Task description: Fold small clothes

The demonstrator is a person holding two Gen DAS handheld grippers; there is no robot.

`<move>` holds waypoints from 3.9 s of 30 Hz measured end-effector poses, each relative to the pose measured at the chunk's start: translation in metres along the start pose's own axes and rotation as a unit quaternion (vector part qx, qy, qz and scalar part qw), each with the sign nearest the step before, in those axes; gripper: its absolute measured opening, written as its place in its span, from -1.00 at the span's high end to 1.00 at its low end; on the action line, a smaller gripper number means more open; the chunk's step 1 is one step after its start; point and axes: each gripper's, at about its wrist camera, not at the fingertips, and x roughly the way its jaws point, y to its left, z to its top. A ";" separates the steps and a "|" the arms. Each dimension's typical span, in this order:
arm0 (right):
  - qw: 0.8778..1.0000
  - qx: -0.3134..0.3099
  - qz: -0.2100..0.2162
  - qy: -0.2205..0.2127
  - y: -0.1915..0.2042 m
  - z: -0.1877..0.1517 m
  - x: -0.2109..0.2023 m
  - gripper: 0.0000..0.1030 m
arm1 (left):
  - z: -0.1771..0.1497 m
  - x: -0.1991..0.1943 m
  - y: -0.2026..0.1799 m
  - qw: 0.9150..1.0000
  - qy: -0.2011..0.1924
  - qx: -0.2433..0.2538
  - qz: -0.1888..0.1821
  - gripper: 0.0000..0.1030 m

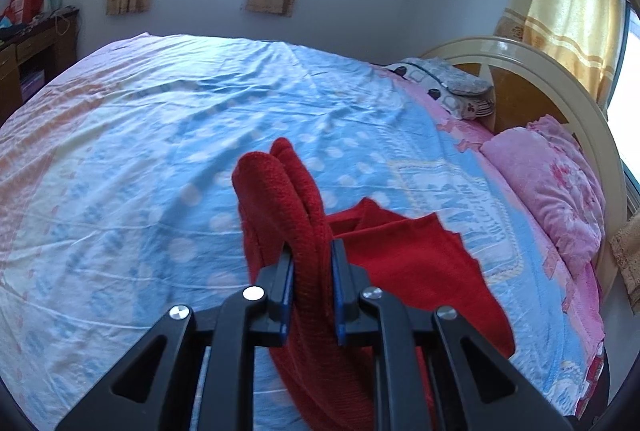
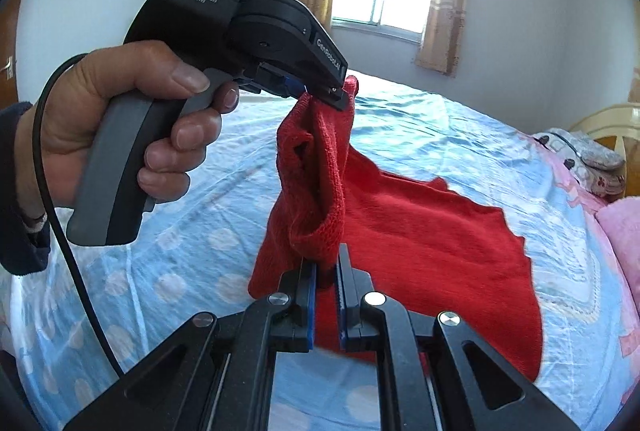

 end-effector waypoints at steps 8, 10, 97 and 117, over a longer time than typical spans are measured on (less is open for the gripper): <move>0.999 0.036 -0.018 0.003 -0.040 -0.011 -0.013 0.87 | 0.009 0.017 -0.048 0.999 0.008 0.030 -0.018 0.69; 0.999 0.049 -0.020 0.004 -0.050 -0.015 -0.016 0.87 | 0.009 0.022 -0.060 0.999 0.010 0.037 -0.023 0.69; 0.924 0.377 0.010 0.059 -0.231 -0.052 0.028 0.61 | -0.114 0.042 -0.070 0.997 0.036 0.065 -0.016 -0.96; 0.967 0.232 -0.039 0.100 -0.186 -0.053 0.002 0.69 | -0.113 0.034 -0.057 0.997 0.019 0.033 -0.067 -1.00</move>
